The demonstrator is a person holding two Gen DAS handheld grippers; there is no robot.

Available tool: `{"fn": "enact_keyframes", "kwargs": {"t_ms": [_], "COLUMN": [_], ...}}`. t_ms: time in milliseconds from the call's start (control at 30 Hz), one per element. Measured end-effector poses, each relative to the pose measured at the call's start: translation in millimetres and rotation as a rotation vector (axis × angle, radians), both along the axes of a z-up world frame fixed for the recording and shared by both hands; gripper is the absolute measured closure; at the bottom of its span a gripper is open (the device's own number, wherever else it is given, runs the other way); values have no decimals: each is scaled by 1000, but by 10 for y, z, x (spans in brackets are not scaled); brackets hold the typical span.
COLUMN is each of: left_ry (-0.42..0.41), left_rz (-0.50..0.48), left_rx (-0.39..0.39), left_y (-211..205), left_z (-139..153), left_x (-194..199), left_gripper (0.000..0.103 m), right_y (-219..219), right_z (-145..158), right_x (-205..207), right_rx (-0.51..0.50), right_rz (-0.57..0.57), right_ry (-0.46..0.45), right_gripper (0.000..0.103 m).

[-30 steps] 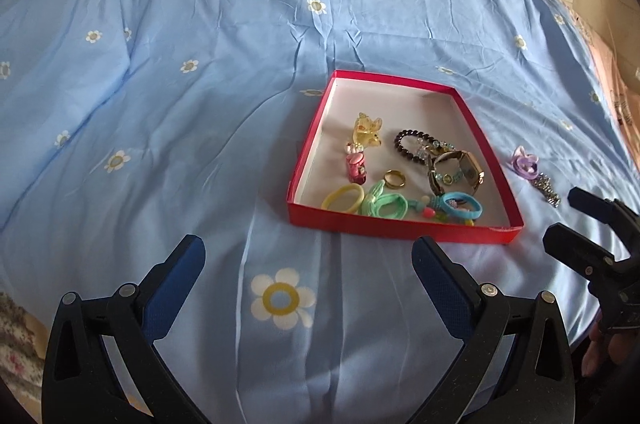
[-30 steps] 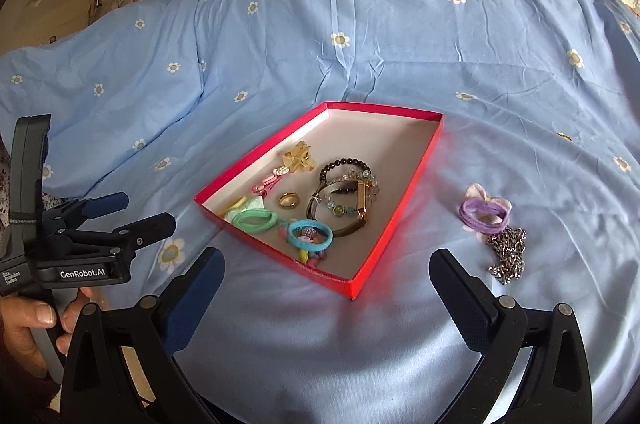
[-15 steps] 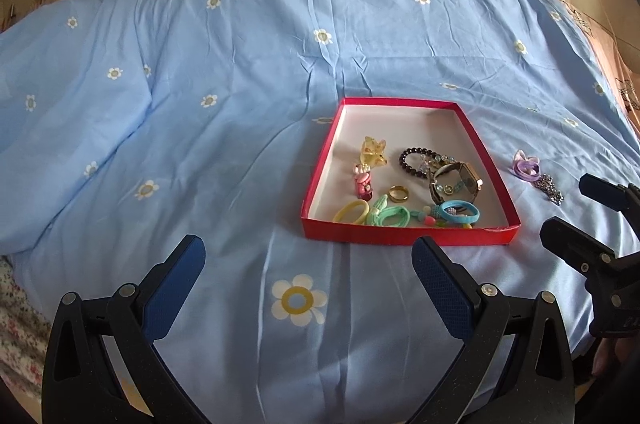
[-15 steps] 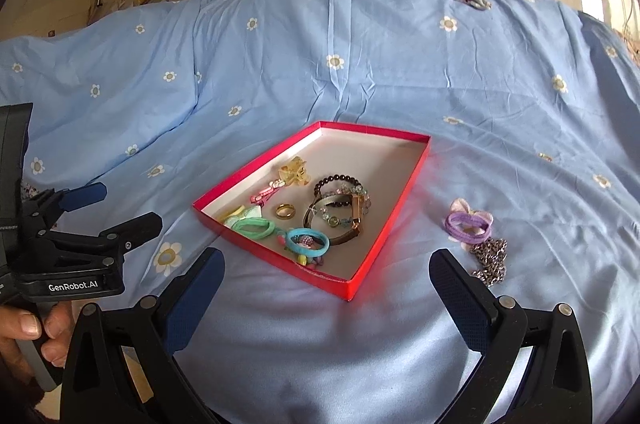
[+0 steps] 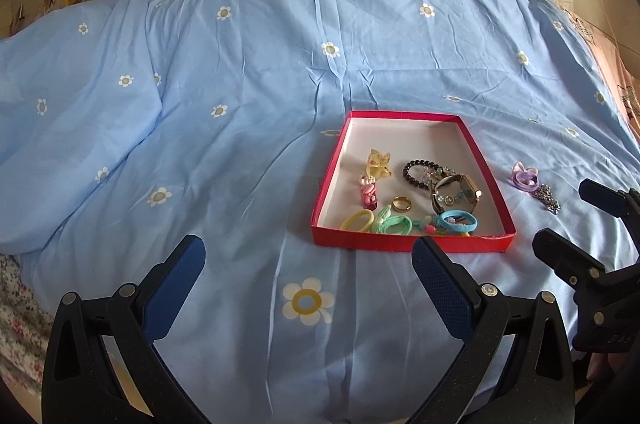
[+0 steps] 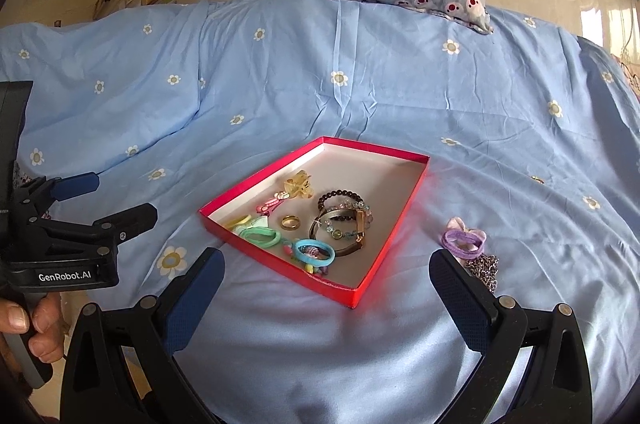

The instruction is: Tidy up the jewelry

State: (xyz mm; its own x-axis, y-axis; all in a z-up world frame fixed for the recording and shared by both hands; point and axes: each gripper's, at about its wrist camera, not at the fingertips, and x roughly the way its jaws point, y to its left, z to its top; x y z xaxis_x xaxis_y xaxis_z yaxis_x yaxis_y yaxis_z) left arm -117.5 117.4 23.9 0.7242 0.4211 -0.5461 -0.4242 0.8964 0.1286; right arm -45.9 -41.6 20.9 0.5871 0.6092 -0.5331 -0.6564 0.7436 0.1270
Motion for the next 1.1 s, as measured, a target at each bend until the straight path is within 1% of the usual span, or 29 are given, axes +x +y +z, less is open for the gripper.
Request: {"fn": "enact_keyframes", "kwargs": {"t_ms": [1100], "left_ry": [32], "left_rz": [-16], "left_rx": [-16], "left_y": [-45], "left_z": [-86], "left_x": [39], "left_gripper": [0], "right_y": [-9], "right_z": [-77], "right_x": [48], "right_rx": [-5], "right_rz": [6], "right_ry": [43], "right_gripper": [0]}}
